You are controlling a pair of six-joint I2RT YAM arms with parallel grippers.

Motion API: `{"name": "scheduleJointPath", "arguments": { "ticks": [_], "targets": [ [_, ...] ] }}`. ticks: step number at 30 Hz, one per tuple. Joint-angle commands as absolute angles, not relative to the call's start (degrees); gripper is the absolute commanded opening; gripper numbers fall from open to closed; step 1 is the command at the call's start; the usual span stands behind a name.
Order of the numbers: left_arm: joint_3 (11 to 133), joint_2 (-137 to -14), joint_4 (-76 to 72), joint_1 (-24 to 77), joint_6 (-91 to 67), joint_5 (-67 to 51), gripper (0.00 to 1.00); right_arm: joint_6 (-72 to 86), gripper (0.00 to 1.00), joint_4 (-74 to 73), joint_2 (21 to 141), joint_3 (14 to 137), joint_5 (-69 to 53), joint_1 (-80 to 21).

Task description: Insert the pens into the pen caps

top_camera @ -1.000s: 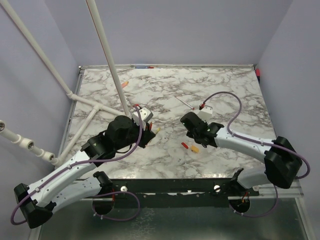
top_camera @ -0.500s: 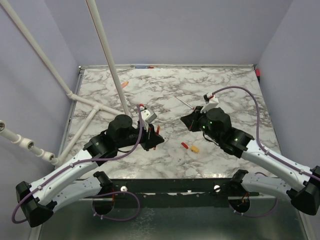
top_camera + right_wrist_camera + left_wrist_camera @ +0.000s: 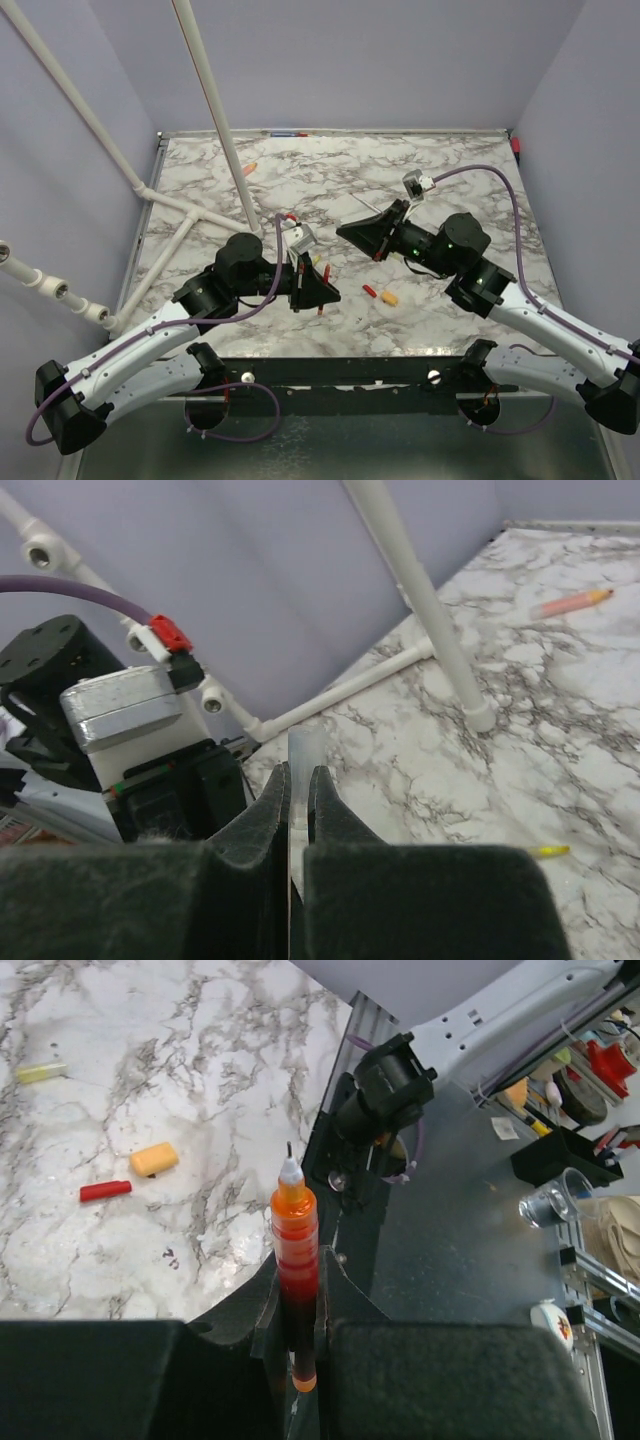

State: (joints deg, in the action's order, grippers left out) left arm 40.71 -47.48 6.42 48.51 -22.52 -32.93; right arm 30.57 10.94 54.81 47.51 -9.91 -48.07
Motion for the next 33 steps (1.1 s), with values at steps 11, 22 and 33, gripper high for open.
{"name": "scheduleJointPath", "arguments": {
  "ticks": [11,22,33],
  "targets": [
    [37.98,-45.13,-3.37,48.59,-27.33,-42.07,0.00,32.05,0.01,27.60,56.15,46.01,-22.38,-51.31],
    [36.04,-42.50,-9.89,48.56,-30.94,-43.68,0.00,33.75,0.01,33.35,55.85,43.19,-21.67,-54.51],
    [35.77,-41.91,-10.26,48.57,-31.16,-43.60,0.00,34.67,0.01,36.91,56.05,41.59,-19.38,-56.72]
  ]
}}
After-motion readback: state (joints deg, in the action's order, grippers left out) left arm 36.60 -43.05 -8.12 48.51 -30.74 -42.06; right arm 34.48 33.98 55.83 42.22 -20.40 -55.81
